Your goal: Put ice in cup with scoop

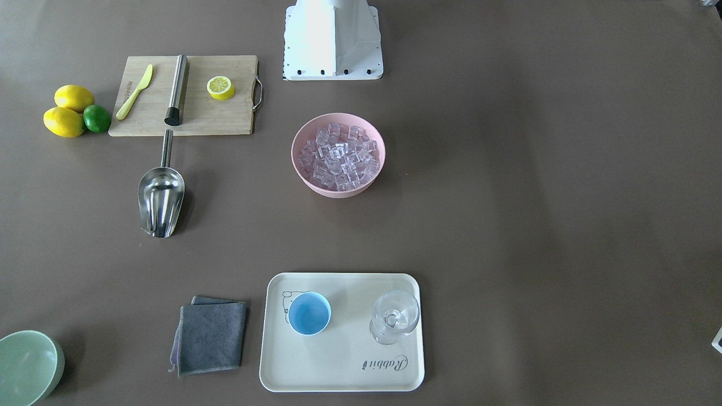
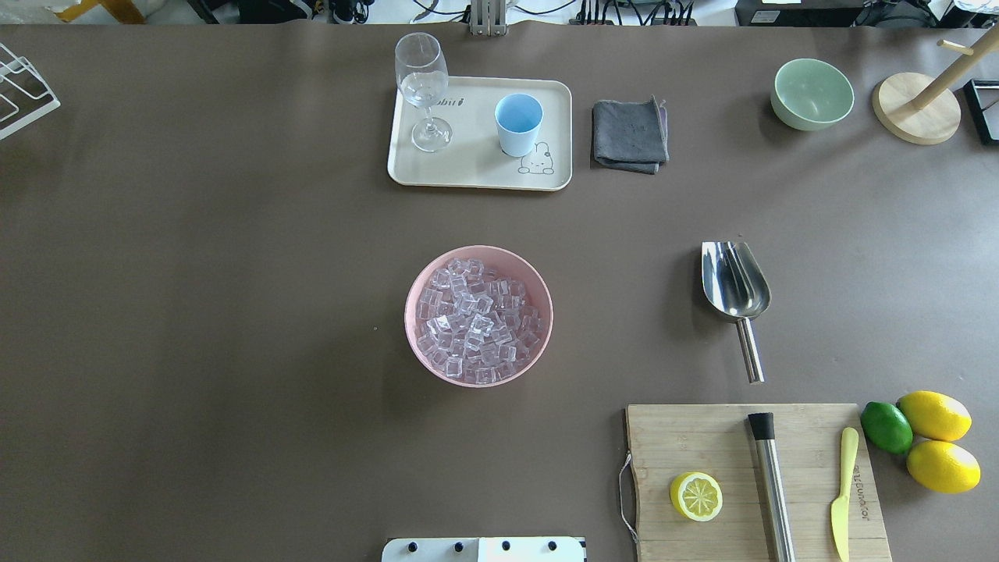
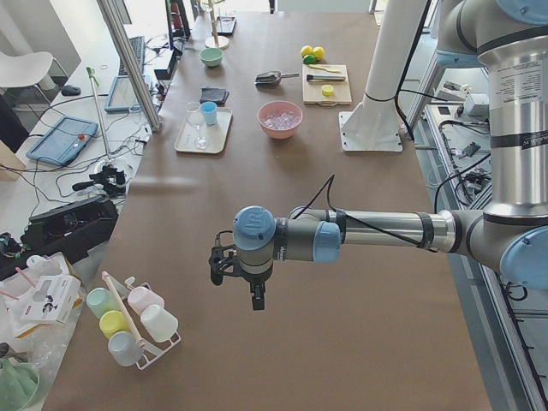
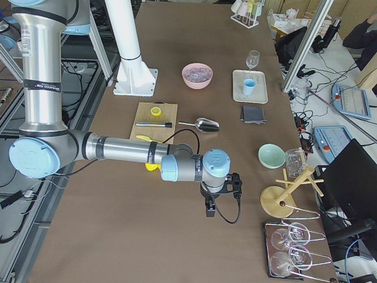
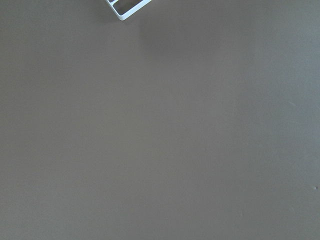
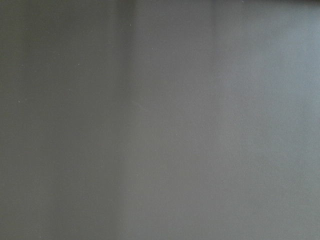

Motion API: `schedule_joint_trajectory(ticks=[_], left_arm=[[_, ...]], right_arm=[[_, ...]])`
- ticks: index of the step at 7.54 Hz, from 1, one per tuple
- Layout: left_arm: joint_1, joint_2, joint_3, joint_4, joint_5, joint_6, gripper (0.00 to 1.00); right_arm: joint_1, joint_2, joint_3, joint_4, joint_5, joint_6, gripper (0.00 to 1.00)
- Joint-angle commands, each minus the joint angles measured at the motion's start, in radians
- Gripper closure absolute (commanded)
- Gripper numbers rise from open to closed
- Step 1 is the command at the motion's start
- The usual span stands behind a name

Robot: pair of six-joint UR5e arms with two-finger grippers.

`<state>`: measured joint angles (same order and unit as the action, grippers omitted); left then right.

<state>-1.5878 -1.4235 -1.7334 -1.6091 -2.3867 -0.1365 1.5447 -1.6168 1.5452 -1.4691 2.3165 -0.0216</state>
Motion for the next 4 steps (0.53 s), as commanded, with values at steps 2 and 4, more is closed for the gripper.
schedule_joint_trajectory(ticks=[2,4], left_arm=[[0.0,0.0,-0.011,0.0,0.0,0.0,0.02],[0.0,0.0,-0.015,0.0,0.0,0.0,0.02]], right_arm=[[0.0,0.0,-0.002,0.003,0.001,-0.001,0.0],[0.0,0.0,0.003,0.004,0.0,-0.003,0.0]])
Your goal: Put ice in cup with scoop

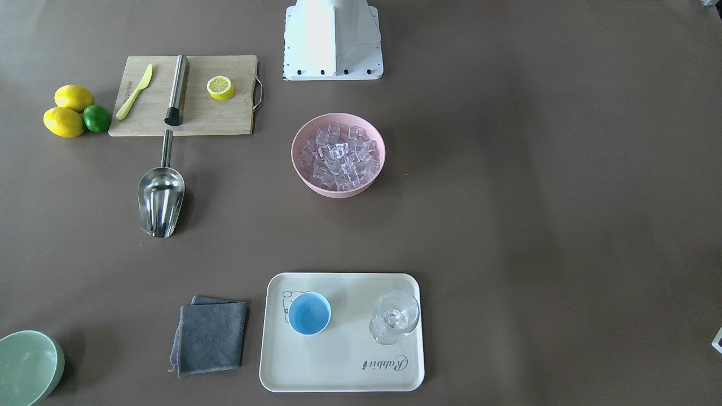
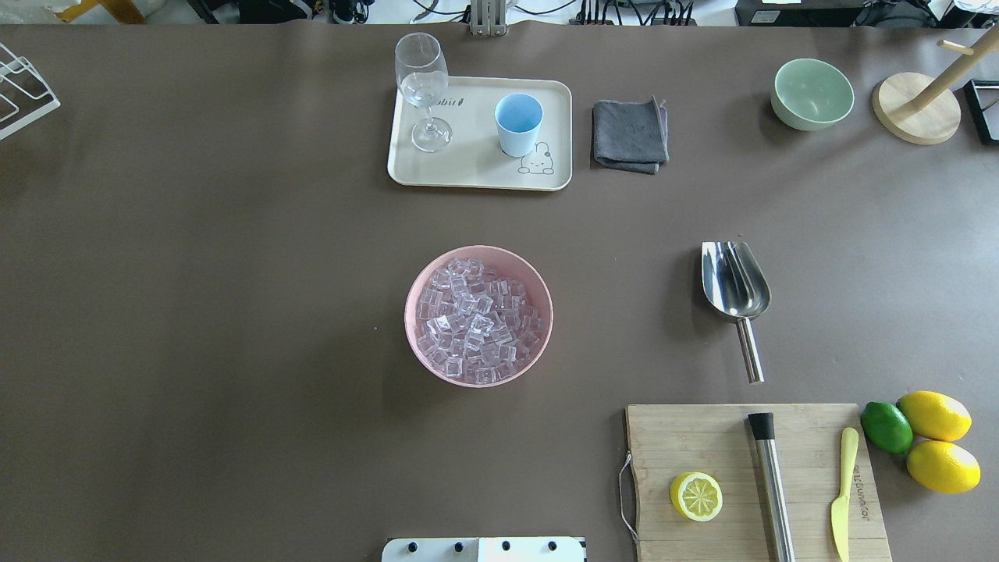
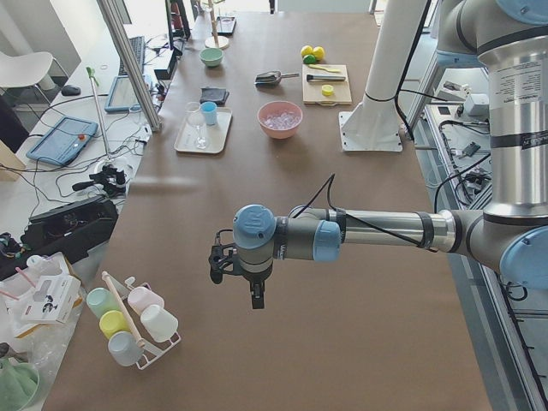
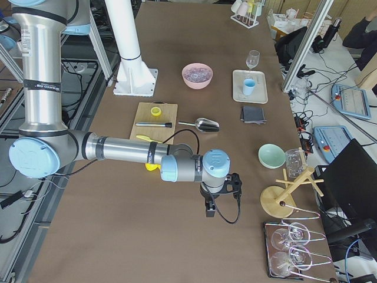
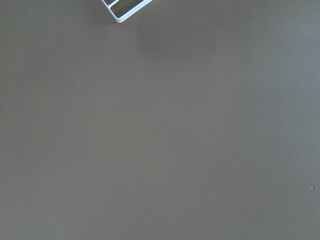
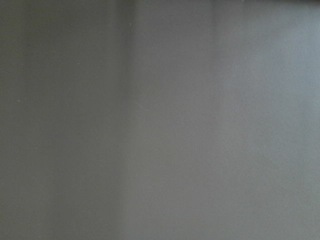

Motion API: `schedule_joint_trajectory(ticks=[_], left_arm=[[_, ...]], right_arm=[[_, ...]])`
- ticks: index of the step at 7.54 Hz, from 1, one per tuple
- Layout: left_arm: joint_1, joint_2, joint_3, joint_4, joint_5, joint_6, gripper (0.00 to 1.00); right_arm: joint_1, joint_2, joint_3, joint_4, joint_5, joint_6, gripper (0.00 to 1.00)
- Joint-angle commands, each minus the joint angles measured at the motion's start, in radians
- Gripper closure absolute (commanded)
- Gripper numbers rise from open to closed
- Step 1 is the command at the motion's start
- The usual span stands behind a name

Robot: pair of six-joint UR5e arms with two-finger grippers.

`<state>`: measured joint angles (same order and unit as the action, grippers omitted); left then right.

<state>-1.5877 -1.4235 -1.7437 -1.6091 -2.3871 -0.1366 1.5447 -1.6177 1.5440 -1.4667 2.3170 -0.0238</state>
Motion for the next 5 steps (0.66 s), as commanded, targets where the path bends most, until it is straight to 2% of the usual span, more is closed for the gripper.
schedule_joint_trajectory(ticks=[1,4,5], left_arm=[[0.0,0.0,-0.011,0.002,0.0,0.0,0.02],[0.0,0.0,-0.016,0.003,-0.001,0.0,0.02],[0.002,0.0,-0.029,0.005,-0.001,0.0,0.02]], right_arm=[[0.0,0.001,0.008,0.002,-0.001,-0.001,0.0],[-0.018,-0.002,0.083,-0.007,0.019,0.028,0.0],[-0.064,-0.002,0.114,-0.007,0.022,0.095,0.0]])
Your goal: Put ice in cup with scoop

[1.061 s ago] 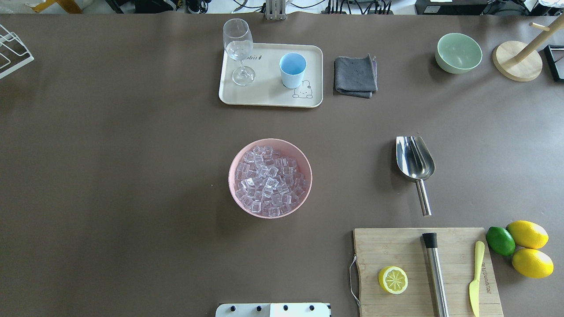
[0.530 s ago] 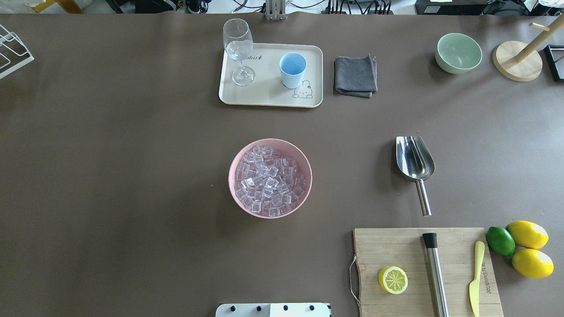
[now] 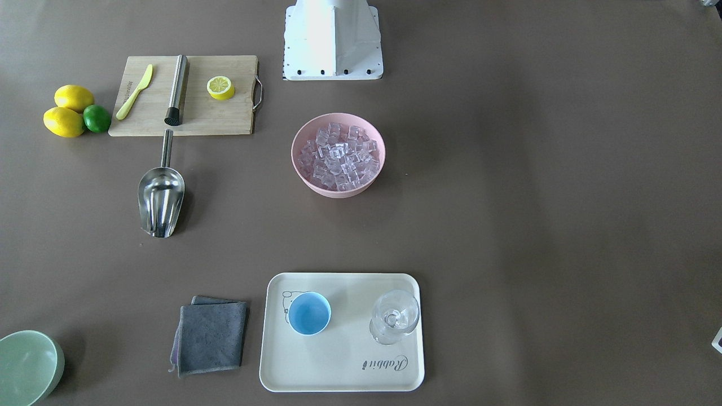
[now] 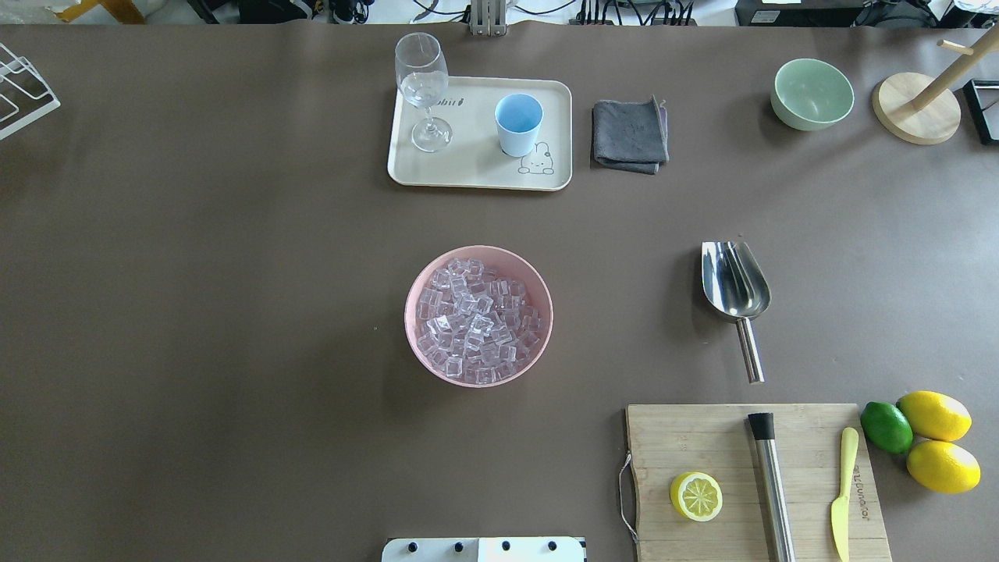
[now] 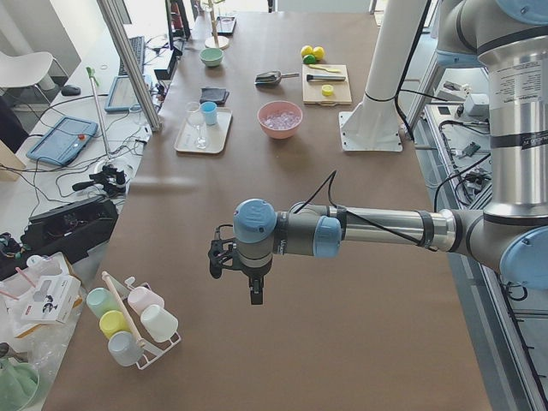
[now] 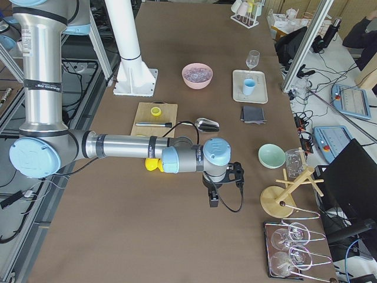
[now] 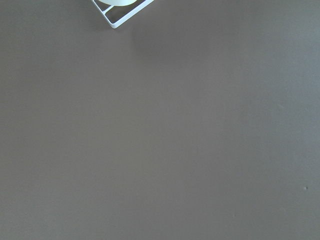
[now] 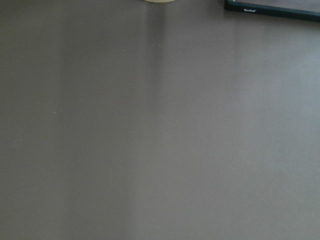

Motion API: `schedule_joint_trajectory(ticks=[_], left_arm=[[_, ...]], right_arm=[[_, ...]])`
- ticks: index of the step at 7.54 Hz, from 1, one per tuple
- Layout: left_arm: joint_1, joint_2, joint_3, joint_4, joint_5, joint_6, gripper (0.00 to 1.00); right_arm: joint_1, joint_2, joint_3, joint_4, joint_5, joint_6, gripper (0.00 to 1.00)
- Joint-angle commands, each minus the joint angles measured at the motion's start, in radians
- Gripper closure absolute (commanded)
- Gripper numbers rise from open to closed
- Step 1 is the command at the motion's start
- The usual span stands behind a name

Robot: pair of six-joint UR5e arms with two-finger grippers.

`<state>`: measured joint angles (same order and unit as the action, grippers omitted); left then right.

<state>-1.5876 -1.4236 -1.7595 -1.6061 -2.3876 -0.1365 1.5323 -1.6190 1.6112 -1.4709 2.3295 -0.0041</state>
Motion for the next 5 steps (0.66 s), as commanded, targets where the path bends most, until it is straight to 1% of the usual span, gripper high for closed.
schedule_joint_trajectory(ticks=[1,3,5], left_arm=[[0.006,0.0,-0.027,0.002,-0.001,0.0,0.02],[0.069,0.0,-0.07,0.002,-0.001,0.0,0.02],[0.11,-0.012,-0.087,-0.008,-0.005,0.0,0.02]], right_arm=[[-0.107,-0.002,0.106,-0.005,0.007,0.152,0.0],[-0.232,-0.025,0.235,-0.006,0.01,0.319,0.0],[-0.395,-0.012,0.33,-0.003,0.007,0.546,0.01]])
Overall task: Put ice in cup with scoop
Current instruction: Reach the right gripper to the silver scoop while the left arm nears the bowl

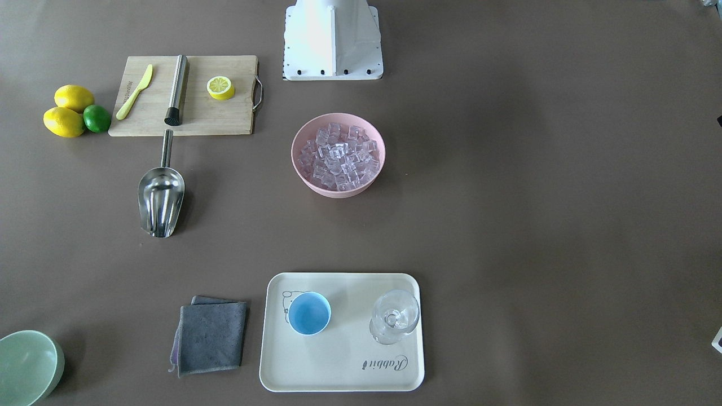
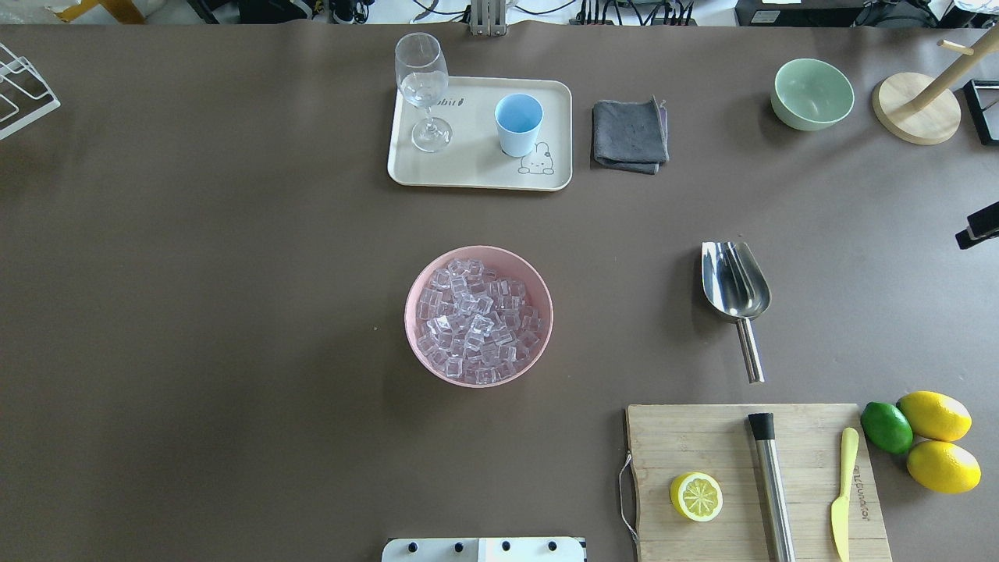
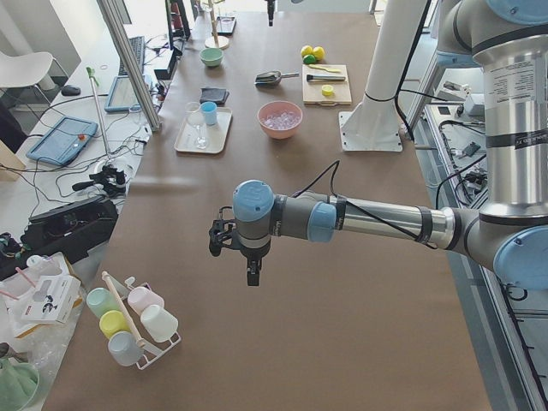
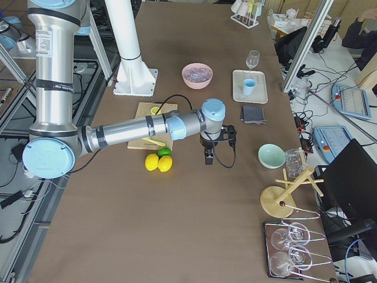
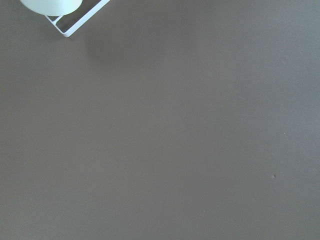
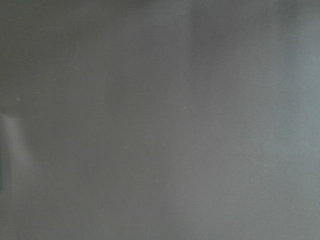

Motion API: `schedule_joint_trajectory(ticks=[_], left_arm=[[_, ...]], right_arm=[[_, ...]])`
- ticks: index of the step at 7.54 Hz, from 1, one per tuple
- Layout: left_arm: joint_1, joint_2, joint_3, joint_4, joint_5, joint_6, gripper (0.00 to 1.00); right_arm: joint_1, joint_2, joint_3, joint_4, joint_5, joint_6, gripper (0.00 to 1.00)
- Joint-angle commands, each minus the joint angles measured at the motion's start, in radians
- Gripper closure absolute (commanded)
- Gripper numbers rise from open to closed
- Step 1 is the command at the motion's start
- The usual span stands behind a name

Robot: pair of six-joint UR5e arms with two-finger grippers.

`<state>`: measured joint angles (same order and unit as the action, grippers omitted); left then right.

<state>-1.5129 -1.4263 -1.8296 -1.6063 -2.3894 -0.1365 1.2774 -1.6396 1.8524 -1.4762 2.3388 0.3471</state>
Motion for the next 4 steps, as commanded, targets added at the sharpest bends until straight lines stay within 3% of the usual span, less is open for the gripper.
schedule_joint_trajectory(ticks=[1,4], left_arm=[[0.078,-0.037,-0.017,-0.003,-0.014,0.0,0.02],[0.193,-0.078,-0.104,-0.006,-0.023,-0.003,0.02]], right_arm=[[-0.223,0.032,0.12,0.002,-0.009,0.307,0.01],[-0.468,0.142,0.14,0.01,-0.132,0.579,0.01]])
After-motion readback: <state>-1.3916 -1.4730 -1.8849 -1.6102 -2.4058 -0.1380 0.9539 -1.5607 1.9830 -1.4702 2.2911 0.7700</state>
